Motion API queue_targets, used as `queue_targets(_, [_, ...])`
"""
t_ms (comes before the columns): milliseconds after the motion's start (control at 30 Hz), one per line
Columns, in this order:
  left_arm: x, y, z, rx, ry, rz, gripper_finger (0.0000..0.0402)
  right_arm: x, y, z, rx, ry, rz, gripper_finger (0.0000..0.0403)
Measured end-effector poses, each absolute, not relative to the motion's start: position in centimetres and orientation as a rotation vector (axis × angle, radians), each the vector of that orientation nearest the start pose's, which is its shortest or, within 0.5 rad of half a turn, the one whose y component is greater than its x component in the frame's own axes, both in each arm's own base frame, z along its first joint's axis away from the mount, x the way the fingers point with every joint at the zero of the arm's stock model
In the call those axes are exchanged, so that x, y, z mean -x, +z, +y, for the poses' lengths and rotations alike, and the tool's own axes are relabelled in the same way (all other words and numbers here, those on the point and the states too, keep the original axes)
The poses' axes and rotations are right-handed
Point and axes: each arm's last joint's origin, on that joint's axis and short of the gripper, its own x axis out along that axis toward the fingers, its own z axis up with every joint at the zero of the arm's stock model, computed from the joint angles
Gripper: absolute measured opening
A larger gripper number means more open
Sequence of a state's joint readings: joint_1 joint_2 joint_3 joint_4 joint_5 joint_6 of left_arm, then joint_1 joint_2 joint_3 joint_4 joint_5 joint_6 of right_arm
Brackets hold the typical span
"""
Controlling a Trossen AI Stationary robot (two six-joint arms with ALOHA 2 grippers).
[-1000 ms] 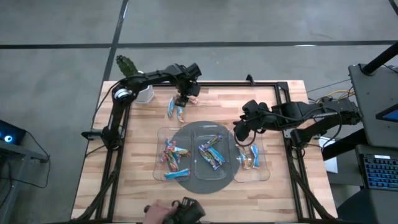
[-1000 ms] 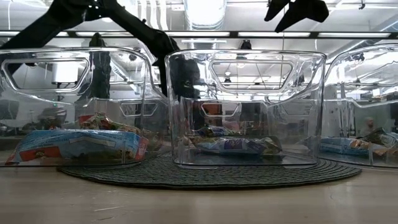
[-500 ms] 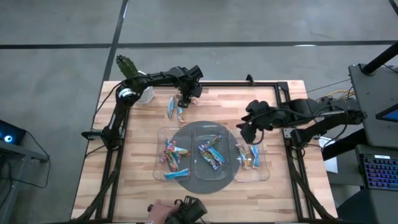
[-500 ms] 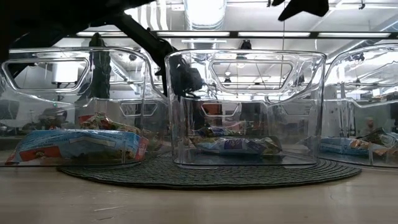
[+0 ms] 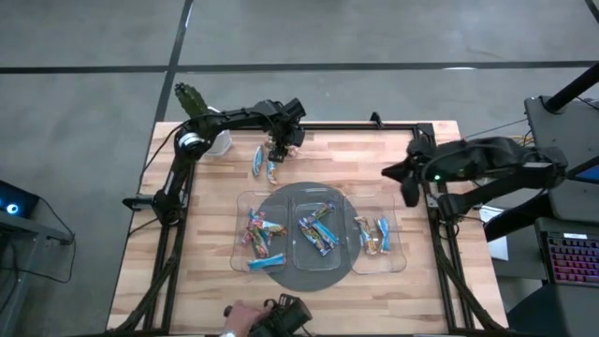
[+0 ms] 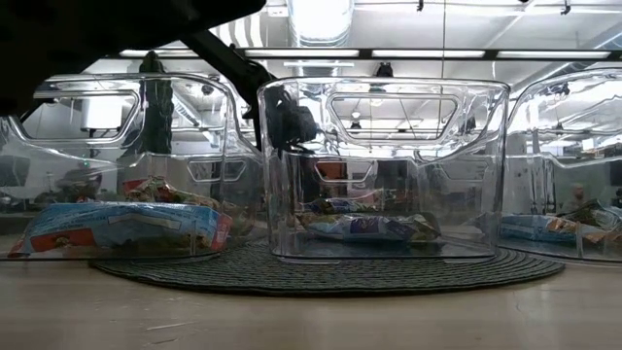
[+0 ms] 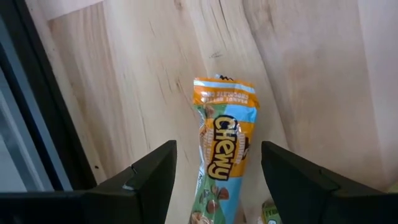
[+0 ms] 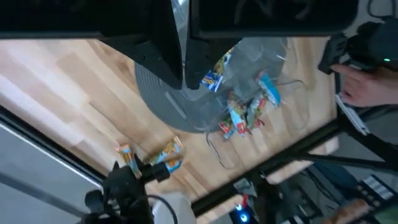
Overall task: Pick and place Granola Bars by type
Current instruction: Put the yellow granola bar into the right transparent bin
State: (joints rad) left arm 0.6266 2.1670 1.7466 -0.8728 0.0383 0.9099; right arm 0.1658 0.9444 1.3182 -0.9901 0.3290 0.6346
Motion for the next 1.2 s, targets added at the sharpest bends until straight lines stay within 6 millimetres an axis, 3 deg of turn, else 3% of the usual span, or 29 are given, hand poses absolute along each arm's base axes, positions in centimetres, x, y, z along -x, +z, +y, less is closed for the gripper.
queue_targets(233, [-35.9,18.4,25.9,-0.353,-0.097,1.328,0.0216,-13.4,41.4,1.3,-0.475,-0.333,0.476,0.0013])
queue_targets(700, [-36.3,16.1,26.1,-0.281,-0.095,1.368,0.0212,-13.5,41.2,1.3,-0.466,-0.336,0.486,0.0013])
queue_targets(800, [-36.3,16.0,26.1,-0.273,-0.093,1.372,0.0191,-13.5,41.2,1.3,-0.469,-0.337,0.486,0.0013])
queue_targets(1067, [-36.2,16.3,25.9,-0.228,-0.072,1.389,0.0084,-13.5,41.2,1.3,-0.464,-0.341,0.485,0.0013])
queue_targets(1200, [-36.3,17.1,26.2,-0.228,-0.017,1.395,0.0063,-13.5,41.1,1.2,-0.459,-0.347,0.486,0.0013])
